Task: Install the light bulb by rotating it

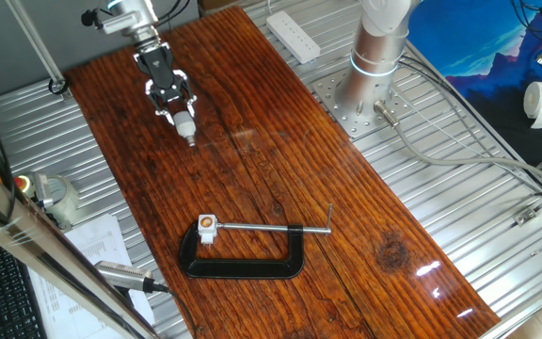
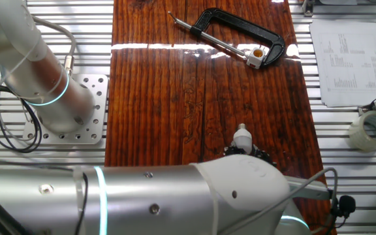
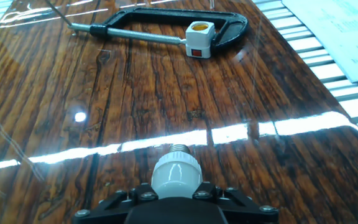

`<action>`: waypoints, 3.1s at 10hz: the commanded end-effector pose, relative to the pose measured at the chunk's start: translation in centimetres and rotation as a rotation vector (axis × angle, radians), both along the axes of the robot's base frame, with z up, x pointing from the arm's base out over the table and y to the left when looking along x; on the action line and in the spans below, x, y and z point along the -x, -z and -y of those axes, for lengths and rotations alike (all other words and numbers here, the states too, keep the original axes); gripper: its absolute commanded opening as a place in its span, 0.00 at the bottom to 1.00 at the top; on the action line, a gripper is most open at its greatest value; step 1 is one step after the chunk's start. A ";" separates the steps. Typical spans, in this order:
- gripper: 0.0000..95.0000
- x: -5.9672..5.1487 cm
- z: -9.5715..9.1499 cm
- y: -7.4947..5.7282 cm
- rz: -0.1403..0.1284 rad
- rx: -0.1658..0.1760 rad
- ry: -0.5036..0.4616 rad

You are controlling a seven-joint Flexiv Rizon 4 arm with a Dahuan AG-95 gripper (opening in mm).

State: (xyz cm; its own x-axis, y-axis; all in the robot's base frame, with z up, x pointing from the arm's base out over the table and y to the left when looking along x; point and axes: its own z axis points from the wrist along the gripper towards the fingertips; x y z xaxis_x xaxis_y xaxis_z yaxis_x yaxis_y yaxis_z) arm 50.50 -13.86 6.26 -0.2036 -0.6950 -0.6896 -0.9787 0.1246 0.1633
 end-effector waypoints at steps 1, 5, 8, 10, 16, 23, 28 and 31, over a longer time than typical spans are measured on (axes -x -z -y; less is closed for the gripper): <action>0.00 0.0 -0.2 -1.7 -0.044 0.049 0.042; 0.00 -0.8 -1.7 -4.6 -0.107 0.115 0.115; 0.00 -2.2 -2.9 -6.7 -0.119 0.227 0.120; 0.00 -3.2 -3.8 -7.8 -0.140 0.252 0.141; 0.00 -5.2 -7.2 -9.6 -0.209 0.333 0.229; 0.00 -6.4 -11.8 -11.2 -0.300 0.402 0.350; 0.00 -7.0 -15.0 -11.9 -0.351 0.420 0.431; 0.00 -7.0 -17.5 -12.0 -0.386 0.428 0.482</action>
